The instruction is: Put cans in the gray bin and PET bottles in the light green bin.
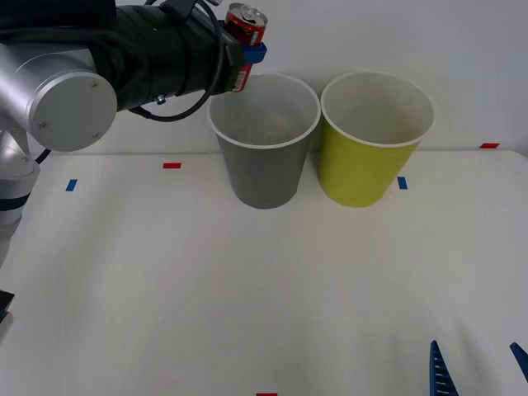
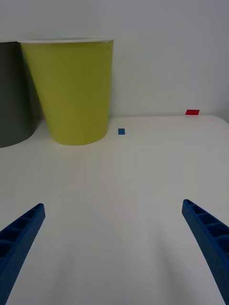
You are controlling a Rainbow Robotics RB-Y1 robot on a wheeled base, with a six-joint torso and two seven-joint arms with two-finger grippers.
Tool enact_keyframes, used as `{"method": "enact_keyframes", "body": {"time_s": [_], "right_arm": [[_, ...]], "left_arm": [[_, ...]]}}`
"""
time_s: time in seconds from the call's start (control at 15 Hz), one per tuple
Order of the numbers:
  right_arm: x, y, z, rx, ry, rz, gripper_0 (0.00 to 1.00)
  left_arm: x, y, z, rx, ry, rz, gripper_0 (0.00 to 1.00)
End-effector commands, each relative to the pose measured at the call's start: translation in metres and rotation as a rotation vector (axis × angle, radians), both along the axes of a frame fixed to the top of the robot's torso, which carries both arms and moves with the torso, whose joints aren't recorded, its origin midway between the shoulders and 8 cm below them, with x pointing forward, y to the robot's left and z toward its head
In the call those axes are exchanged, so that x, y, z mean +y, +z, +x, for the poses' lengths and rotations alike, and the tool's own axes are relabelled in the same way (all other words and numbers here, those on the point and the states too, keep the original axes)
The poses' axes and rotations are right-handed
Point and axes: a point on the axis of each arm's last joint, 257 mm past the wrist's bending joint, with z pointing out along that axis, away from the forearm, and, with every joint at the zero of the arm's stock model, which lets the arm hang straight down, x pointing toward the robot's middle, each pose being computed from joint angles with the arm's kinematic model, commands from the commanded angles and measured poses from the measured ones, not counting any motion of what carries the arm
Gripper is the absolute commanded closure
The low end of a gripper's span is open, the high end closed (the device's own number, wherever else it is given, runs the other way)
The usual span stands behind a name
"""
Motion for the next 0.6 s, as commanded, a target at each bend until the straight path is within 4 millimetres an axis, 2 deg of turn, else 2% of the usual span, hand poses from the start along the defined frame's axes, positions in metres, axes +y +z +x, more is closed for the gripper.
{"method": "enact_keyframes", "body": {"time_s": [0.07,0.33,0.6], "right_arm": [[0.000,0.000,0.000,0.000,0.000,0.000,0.00],[0.000,0.000,0.000,0.000,0.000,0.000,0.00],[0.000,0.000,0.000,0.000,0.000,0.000,0.00]], "left_arm": [[-0.031,0.007,0.014,0.024,-0.028,-0.108,1.00],[-0.058,0.007,0.027,0.023,-0.028,-0.168,1.00],[-0.065,0.009,0.047,-0.016,-0.027,-0.225,1.00]]}}
